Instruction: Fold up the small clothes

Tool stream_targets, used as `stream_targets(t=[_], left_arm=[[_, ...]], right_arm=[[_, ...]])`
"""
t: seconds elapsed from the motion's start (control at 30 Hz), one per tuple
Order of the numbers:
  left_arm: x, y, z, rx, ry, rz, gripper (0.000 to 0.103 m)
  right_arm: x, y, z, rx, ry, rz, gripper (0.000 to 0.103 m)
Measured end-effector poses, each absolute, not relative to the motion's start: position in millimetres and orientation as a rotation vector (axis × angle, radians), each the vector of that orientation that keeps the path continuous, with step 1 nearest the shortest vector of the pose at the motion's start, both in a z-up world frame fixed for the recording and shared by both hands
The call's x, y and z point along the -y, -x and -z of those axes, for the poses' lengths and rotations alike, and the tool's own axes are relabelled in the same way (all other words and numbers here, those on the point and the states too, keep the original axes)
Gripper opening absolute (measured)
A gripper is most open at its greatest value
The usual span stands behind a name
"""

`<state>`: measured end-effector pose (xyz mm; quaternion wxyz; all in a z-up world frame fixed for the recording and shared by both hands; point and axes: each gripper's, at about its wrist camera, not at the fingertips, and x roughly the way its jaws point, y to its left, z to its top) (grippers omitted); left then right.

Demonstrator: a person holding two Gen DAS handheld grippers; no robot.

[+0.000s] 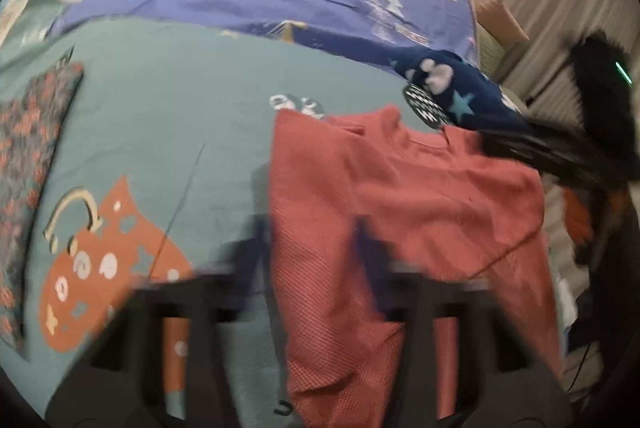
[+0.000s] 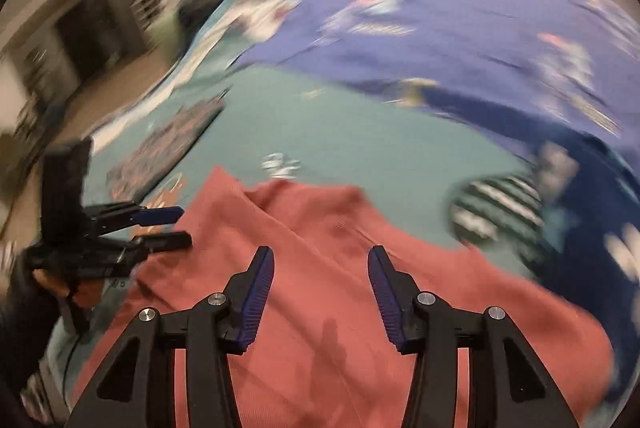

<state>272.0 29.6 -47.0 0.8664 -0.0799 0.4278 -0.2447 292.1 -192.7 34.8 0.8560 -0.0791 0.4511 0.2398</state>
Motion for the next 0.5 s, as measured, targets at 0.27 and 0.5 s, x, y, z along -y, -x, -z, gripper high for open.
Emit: stream_targets(t=[0.27,0.5], left_arm=[[-27.8,-256.7,29.4,-0.799,0.02,0.501,0.004],[-30.9,-268.3,39.8,-0.822,-0.007,0.497,0.004]], right_arm=[[121.3,-338.0,17.9,-0.852,0.623,-0.593,0.029],[90.5,-331.8,28.1,-0.834,0.729,-0.835,0.03]])
